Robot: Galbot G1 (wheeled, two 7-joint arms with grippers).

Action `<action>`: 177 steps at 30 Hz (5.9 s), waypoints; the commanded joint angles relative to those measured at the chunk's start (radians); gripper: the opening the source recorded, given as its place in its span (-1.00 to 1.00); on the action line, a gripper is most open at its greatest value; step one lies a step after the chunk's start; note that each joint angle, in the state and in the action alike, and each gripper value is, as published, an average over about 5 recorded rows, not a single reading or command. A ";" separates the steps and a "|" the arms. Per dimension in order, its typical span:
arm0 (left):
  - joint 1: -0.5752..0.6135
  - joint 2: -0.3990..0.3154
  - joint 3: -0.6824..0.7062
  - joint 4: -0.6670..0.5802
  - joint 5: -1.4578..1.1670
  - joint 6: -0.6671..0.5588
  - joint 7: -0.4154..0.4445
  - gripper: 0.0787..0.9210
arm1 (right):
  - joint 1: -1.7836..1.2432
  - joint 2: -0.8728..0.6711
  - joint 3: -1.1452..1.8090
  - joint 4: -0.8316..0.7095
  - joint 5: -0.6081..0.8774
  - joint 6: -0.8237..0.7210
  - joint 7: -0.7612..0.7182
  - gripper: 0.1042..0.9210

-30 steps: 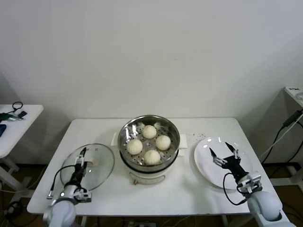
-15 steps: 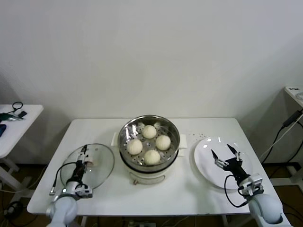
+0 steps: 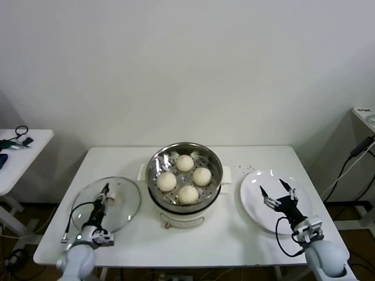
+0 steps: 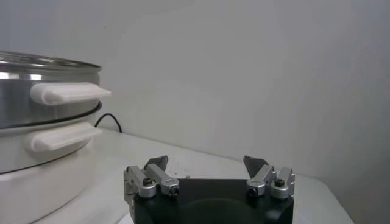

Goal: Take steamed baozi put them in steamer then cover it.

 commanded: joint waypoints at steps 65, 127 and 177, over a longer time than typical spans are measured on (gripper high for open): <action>-0.291 -0.114 0.795 -0.525 0.128 0.856 0.545 -0.83 | 0.122 -0.096 -0.091 -0.101 -0.013 -0.013 0.015 0.76; -0.269 -0.213 0.764 -0.307 0.172 0.856 0.475 -0.83 | 0.113 -0.047 -0.081 -0.130 -0.087 0.001 -0.002 0.76; 0.168 0.103 0.472 -0.834 -0.585 0.582 0.107 0.77 | 0.067 -0.043 -0.014 -0.024 -0.021 -0.155 0.002 0.76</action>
